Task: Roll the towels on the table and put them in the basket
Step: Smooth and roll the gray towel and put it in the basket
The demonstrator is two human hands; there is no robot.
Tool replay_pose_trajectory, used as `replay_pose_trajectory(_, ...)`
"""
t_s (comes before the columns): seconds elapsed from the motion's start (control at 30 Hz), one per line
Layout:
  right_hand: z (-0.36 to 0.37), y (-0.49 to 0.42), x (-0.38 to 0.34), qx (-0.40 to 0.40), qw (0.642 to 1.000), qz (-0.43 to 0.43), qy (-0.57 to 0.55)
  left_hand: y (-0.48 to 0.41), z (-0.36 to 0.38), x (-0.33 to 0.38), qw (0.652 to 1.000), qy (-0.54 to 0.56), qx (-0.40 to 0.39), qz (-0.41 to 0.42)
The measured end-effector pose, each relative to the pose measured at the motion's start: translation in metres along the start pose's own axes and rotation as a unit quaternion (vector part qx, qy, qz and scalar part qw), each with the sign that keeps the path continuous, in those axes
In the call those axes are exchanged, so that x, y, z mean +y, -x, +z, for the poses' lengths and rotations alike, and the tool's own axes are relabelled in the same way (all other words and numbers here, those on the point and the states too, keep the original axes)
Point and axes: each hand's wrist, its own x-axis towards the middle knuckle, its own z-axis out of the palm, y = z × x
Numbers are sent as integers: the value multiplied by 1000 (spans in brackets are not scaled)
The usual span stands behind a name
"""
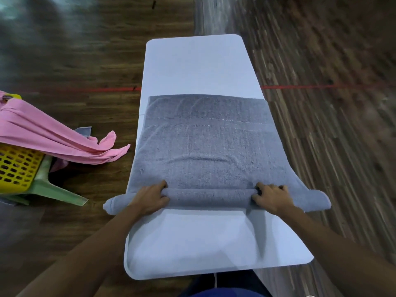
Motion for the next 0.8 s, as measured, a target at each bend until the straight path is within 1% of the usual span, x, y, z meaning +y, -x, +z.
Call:
replay_pose_trajectory(0.1, 11, 4, 0, 152, 988, -16, 12, 1, 6, -7, 984, -38, 173, 25)
replay_pose_trajectory(0.13, 14, 7, -2, 190, 981, -28, 0, 2, 6, -7, 977, -46, 206, 26)
replay_pose_trajectory(0.17, 16, 9, -4, 195, 980, -34, -20, 3, 7, -6, 976, -54, 208, 31)
replay_pose_trajectory(0.2, 19, 12, -6, 187, 981, -35, -35, 4, 10, -7, 977, -71, 197, 45)
replay_pose_trajectory(0.27, 25, 16, -7, 151, 987, -36, -30, 5, 18, -10, 982, -109, 142, 66)
replay_pose_trajectory(0.33, 30, 19, -6, 124, 991, -44, -15, 5, 23, -13, 986, -119, 100, 59)
replay_pose_trajectory(0.37, 31, 19, -7, 123, 991, -42, -17, 4, 23, -14, 986, -121, 101, 53)
replay_pose_trajectory(0.43, 31, 18, -11, 148, 988, -26, -23, 0, 23, -14, 984, -127, 115, 47)
replay_pose_trajectory(0.53, 30, 16, -13, 169, 985, -21, -38, -7, 18, -13, 987, -130, 91, 37)
replay_pose_trajectory(0.6, 34, 14, -11, 139, 989, -27, -30, -10, 16, -13, 988, -139, 57, 33)
replay_pose_trajectory(0.73, 37, 3, -11, 53, 998, -35, -1, -21, 11, -13, 989, -143, 1, 27)
replay_pose_trajectory(0.8, 34, -4, -13, 35, 999, -37, -8, -27, 7, -12, 989, -142, -18, 21)
